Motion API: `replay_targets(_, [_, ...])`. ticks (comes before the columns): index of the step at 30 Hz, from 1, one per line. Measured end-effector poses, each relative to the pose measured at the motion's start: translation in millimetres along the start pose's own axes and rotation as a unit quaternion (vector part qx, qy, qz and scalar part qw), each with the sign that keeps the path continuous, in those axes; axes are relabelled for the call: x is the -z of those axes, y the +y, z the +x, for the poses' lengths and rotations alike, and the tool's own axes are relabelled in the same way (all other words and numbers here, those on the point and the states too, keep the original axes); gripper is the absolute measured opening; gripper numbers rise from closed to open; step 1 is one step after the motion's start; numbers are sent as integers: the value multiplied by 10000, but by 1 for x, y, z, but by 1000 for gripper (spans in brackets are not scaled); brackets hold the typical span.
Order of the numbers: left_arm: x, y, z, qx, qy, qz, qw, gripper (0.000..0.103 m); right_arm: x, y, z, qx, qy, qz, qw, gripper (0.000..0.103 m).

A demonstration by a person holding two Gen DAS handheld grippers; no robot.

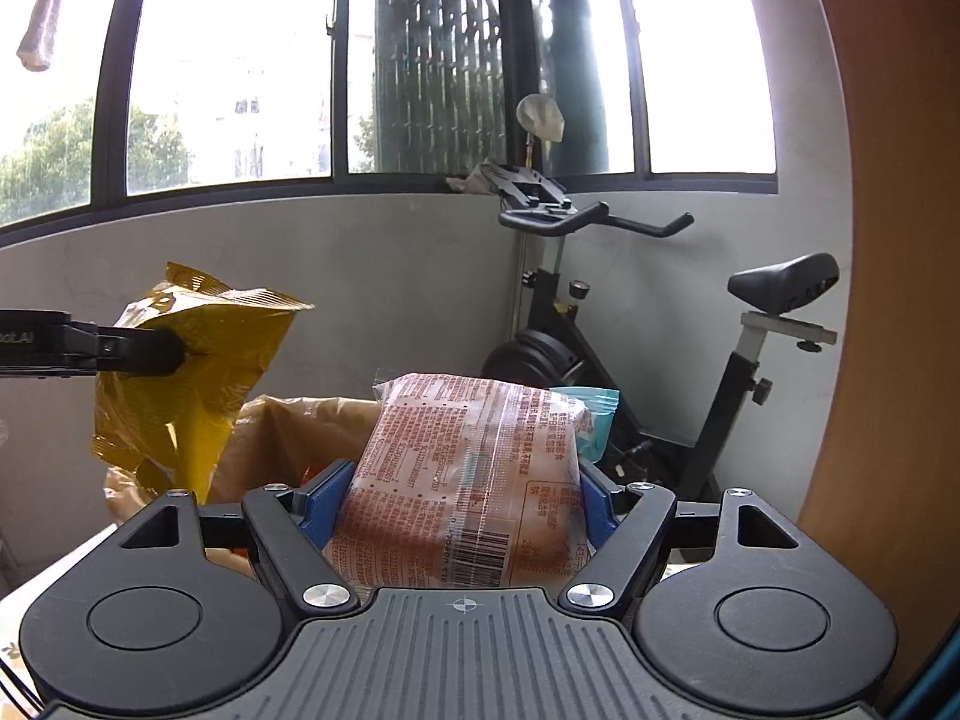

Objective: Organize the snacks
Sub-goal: 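Carry both packets over the box and release them inside with both grippers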

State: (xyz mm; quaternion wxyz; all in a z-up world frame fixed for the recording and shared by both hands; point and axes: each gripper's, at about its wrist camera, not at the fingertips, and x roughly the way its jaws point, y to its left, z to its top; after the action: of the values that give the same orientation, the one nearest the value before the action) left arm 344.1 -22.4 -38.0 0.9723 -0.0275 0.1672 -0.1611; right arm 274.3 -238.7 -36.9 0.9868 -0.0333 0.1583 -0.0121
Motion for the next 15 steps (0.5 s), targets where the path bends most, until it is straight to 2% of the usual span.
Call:
replay_targets(4, [-1,-6,33,-271,338,357,9984,67,2,9,24,45,60,-275,9996,72])
replay_targets(7, [5,-9,47,-337,545,603,9961,67,7,13,35,15,194,-341,9992,72])
replay_targets(15, [22,-1,63,-457,901,561,9933,74,14,15,43,-214,331,-230,9990,73])
